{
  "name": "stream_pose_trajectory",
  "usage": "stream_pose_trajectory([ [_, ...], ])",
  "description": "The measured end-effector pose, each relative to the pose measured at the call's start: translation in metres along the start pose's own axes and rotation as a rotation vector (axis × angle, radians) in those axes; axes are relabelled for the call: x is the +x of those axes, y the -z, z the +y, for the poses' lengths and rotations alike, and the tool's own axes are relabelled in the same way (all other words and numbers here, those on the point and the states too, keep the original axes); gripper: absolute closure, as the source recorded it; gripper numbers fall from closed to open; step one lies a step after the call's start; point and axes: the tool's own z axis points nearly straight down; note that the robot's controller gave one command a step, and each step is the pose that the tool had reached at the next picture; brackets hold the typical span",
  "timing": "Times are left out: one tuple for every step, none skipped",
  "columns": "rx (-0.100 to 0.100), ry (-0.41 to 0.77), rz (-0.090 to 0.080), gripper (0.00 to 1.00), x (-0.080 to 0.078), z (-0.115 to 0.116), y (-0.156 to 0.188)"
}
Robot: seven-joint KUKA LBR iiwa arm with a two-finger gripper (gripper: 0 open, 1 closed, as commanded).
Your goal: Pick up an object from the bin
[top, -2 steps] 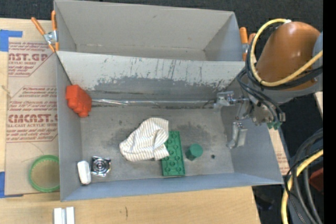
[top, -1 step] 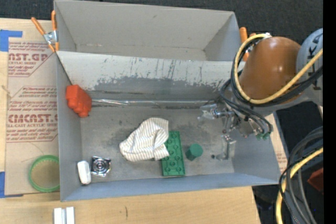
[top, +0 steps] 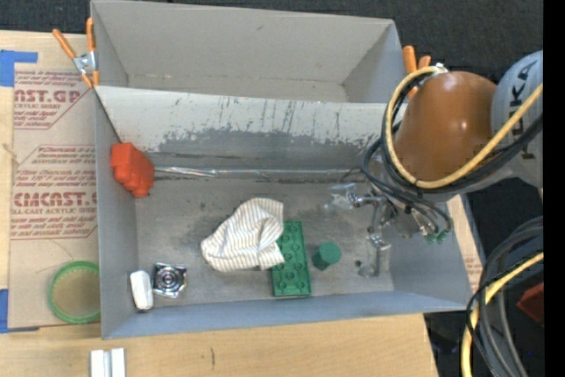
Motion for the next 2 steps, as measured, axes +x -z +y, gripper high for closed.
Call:
stream_pose_trajectory([
  [-0.001, 0.055, 0.000, 0.00, -0.027, 0.034, -0.030],
  [-0.004, -0.007, 0.000, 0.00, -0.023, 0.055, -0.042],
])
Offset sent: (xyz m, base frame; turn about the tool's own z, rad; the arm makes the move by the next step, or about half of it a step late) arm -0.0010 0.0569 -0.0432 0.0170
